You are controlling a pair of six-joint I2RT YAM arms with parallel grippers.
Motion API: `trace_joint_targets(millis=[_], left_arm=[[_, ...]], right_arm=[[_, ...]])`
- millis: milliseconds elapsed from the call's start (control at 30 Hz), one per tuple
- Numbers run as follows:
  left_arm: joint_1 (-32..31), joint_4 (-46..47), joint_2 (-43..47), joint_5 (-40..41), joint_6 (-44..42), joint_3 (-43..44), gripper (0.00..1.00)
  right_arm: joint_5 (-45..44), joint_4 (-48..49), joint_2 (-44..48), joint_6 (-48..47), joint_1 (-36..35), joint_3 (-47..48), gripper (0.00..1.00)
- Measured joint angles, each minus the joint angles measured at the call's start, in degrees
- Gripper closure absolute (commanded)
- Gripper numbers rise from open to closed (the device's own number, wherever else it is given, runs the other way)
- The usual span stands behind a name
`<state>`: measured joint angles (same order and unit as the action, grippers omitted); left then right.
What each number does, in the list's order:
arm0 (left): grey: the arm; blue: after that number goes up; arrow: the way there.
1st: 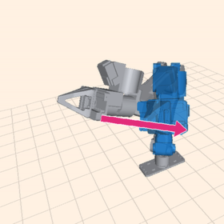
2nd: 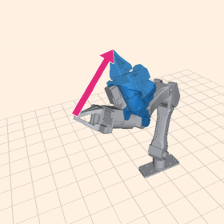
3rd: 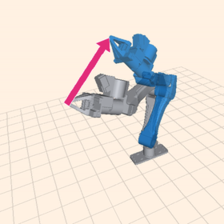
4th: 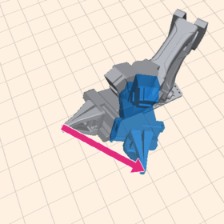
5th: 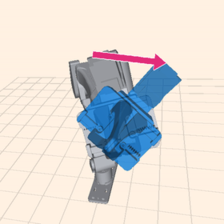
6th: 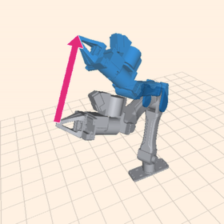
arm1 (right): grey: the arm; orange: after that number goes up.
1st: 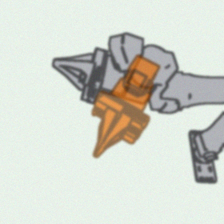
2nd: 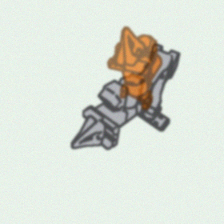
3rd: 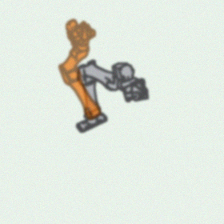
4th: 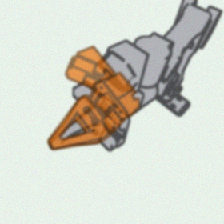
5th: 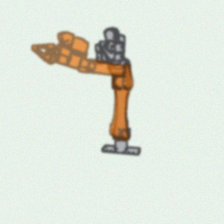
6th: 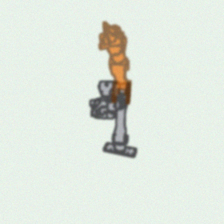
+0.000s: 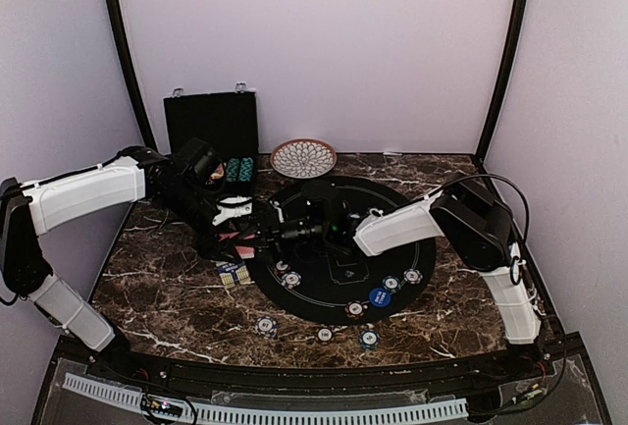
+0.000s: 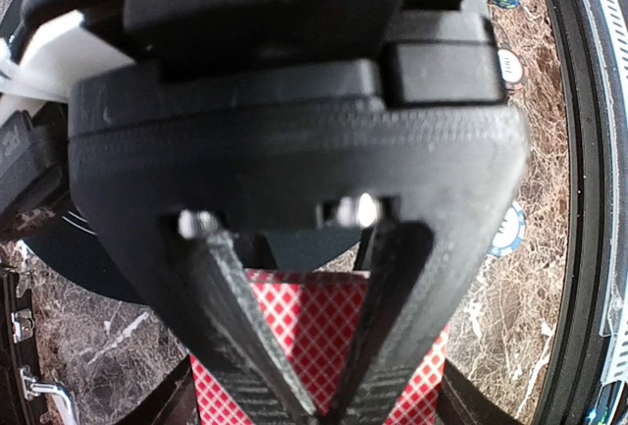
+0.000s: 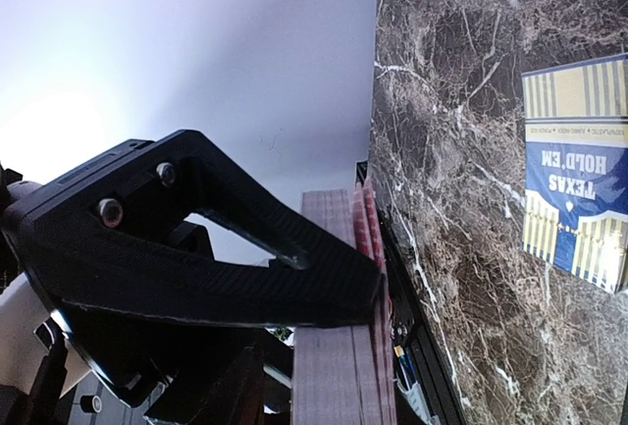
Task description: Distribute texas hold em gaming equipment
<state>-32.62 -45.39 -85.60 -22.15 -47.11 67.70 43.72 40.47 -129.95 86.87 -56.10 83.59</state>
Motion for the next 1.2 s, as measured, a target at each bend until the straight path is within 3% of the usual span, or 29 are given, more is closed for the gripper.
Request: trace_joint_targets(millis=[233,333,433,533,567,633,1000,1200], left_arm=[[0.11,-0.52,-0.11,-0.07,0.00,0.63,0.81],[0.11,-0.66,-0.20,-0.04,-0.02,0.63,0.81],[0.11,-0.63,-0.22,0.00,-0.04,0.63,0.79],[0.15,-0.59,-0.28,0.28,-0.26,0.63,0.43],[0.15,-0.59,-0.28,0.31,-0.26,0.63,0.24],[0.15,-0.55,-0.28,0.39,-0.26,0.61,0.05],[0.15,-0.61,0.24,0.61,-1.77,-0.37,0.01],[0.15,-0.66,0.09,0.35,-2.32,-0.48,0.08]], right_arm=[[-0.04,-1.36,-0.59,-0.42,0.00,1.14,0.72],[-0.04,-1.95,-0.68,-0.81,0.00,1.36,0.81],[-0.11,-1.79,-0.72,-0.02,0.00,1.40,0.99],[-0.20,-1.31,-0.90,0.98,0.00,1.42,1.00],[-0.22,-1.31,-0.90,0.92,0.00,1.42,1.00],[-0.31,-1.11,-0.90,1.01,0.02,1.36,1.00],[0.02,0.92,-0.90,1.09,0.26,-1.03,1.00],[0.28,2.05,-0.90,1.42,0.26,-1.03,1.00]])
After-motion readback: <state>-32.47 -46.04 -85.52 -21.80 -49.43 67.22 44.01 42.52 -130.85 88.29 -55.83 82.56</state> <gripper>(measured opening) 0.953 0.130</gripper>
